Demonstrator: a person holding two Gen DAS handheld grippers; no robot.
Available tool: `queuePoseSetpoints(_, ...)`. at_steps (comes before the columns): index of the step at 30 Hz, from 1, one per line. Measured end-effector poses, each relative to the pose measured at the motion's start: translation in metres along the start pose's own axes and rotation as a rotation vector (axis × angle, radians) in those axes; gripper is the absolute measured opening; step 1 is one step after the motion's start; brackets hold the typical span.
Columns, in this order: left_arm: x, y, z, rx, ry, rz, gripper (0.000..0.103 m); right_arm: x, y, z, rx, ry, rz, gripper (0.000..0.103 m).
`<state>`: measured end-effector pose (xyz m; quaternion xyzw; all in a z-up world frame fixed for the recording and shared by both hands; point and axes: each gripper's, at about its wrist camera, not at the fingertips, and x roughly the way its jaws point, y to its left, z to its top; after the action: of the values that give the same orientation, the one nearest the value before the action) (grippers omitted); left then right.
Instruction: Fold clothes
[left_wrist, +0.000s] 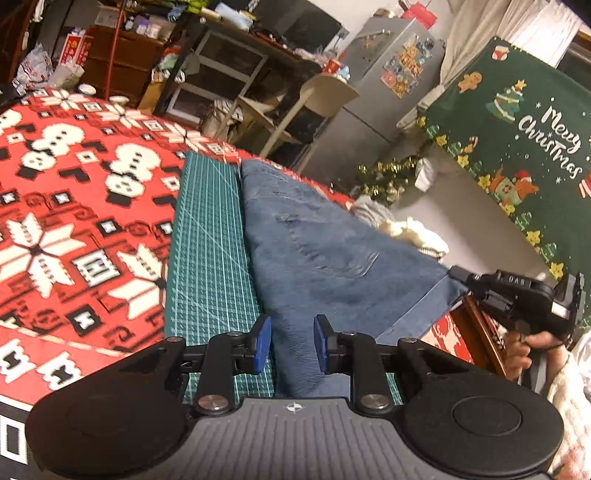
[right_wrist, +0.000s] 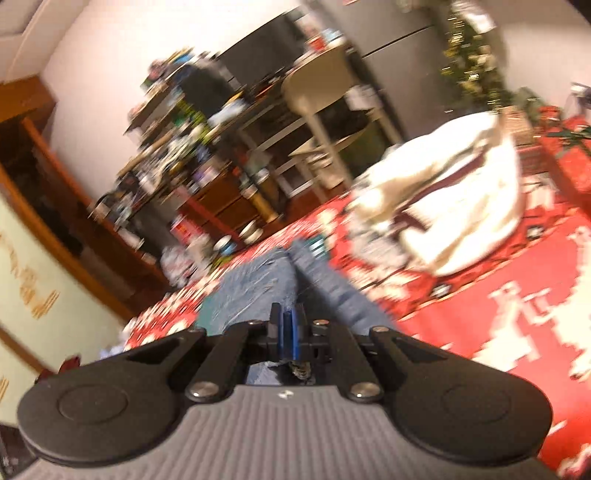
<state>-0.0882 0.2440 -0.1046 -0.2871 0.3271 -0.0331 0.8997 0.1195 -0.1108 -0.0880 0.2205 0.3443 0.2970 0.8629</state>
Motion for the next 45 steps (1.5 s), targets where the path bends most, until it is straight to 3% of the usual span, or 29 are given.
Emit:
queuePoseSetpoints(3, 0.010, -0.001, -0.004, 0.002, 0.039, -0.004, 0.033, 0.003, -0.024, 0.005, 0.013, -0.012, -0.070, 0.004)
queuePoseSetpoints(6, 0.025, -0.004, -0.006, -0.002, 0.086, -0.012, 0.036, 0.018, -0.040, -0.004, -0.009, 0.037, -0.141, 0.004)
queuePoseSetpoints(8, 0.035, -0.005, -0.007, -0.002, 0.116, -0.010, 0.045, 0.027, -0.043, -0.013, -0.039, 0.060, -0.175, 0.004)
queuePoseSetpoints(10, 0.044, -0.007, -0.007, 0.003, 0.134, 0.009, 0.046, 0.035, -0.046, -0.019, -0.064, 0.079, -0.184, 0.007)
queuePoseSetpoints(14, 0.060, -0.005, -0.006, -0.012, 0.165, 0.040, 0.052, 0.038, -0.053, -0.026, -0.059, 0.069, -0.193, 0.034)
queuePoseSetpoints(19, 0.073, -0.008, -0.008, -0.017, 0.195, 0.020, 0.056, 0.032, -0.060, -0.030, -0.063, 0.129, -0.181, 0.040)
queuePoseSetpoints(23, 0.079, -0.017, -0.009, 0.011, 0.220, -0.005, 0.046, 0.039, -0.066, -0.036, -0.045, 0.178, -0.169, 0.039)
queuePoseSetpoints(26, 0.083, -0.025, -0.011, 0.051, 0.227, 0.009, 0.020, 0.043, -0.067, -0.042, -0.055, 0.204, -0.169, 0.021)
queuePoseSetpoints(28, 0.081, -0.029, -0.009, 0.081, 0.218, 0.024, 0.014, 0.044, -0.062, -0.044, -0.071, 0.208, -0.170, 0.013)
queuePoseSetpoints(38, 0.035, -0.005, 0.013, 0.050, 0.131, 0.084, 0.011, 0.019, -0.020, -0.059, -0.054, 0.273, -0.030, 0.010)
queuePoseSetpoints(45, -0.004, 0.035, 0.009, -0.010, 0.102, 0.142, 0.010, 0.007, 0.014, -0.110, -0.071, 0.368, 0.052, 0.010)
